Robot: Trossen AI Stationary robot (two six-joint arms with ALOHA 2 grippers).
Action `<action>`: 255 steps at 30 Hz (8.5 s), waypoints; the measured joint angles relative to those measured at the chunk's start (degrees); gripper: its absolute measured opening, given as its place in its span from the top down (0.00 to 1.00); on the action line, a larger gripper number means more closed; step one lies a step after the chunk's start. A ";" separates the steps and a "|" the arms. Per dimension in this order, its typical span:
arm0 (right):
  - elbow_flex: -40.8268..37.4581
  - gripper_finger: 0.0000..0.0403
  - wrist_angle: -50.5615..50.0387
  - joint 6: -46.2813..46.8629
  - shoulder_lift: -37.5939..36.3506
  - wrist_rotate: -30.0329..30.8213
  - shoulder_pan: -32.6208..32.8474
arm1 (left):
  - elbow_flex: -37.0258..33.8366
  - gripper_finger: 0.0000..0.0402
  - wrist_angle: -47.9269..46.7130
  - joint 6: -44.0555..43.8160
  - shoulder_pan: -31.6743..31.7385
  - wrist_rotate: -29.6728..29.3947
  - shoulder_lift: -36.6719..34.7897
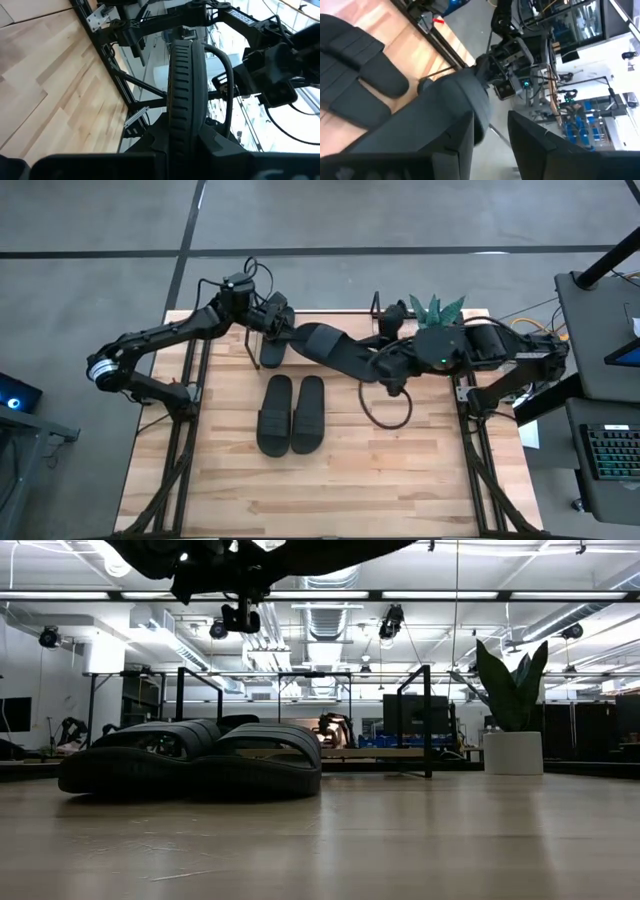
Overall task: Pick and place slides into the shelf
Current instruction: Put the right black slide on the shelf, then adjust the black slides on the shelf
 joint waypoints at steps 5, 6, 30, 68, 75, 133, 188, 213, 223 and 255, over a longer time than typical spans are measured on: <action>3.49 0.72 -2.06 -0.91 4.36 0.04 -1.90 | 0.00 0.96 0.05 -0.04 -0.07 0.13 0.05; 3.65 0.72 -2.73 -1.50 4.92 -0.05 -2.24 | 0.00 0.96 0.04 -0.03 -0.07 0.19 -0.02; 3.89 0.73 2.23 -10.59 12.21 -2.83 -7.70 | 0.55 0.95 0.52 0.17 -0.44 3.61 -0.34; 3.81 0.98 5.00 -0.94 10.54 3.20 -8.28 | 0.94 0.47 19.40 5.27 2.46 6.78 -0.78; 3.81 0.98 4.93 4.31 10.06 7.65 -8.04 | 1.03 0.46 25.27 5.18 6.71 6.77 -3.55; 5.24 0.98 16.65 55.07 33.64 26.83 -16.81 | 0.55 0.46 5.63 42.74 18.58 -11.57 -45.85; 28.64 0.98 -1.90 44.96 59.24 16.75 -27.19 | -0.46 0.46 -7.86 46.75 18.58 -12.92 -55.37; 28.44 0.60 -9.05 48.20 59.23 10.86 -27.47 | -0.46 0.46 -10.66 46.73 18.58 -12.92 -56.03; 29.61 0.48 -10.26 49.70 57.70 4.83 -26.15 | -0.46 0.46 -10.66 46.79 18.58 -12.94 -56.03; 29.02 0.56 16.36 26.80 58.98 -8.56 -25.11 | 0.02 0.46 -10.67 46.74 18.56 -12.94 -56.80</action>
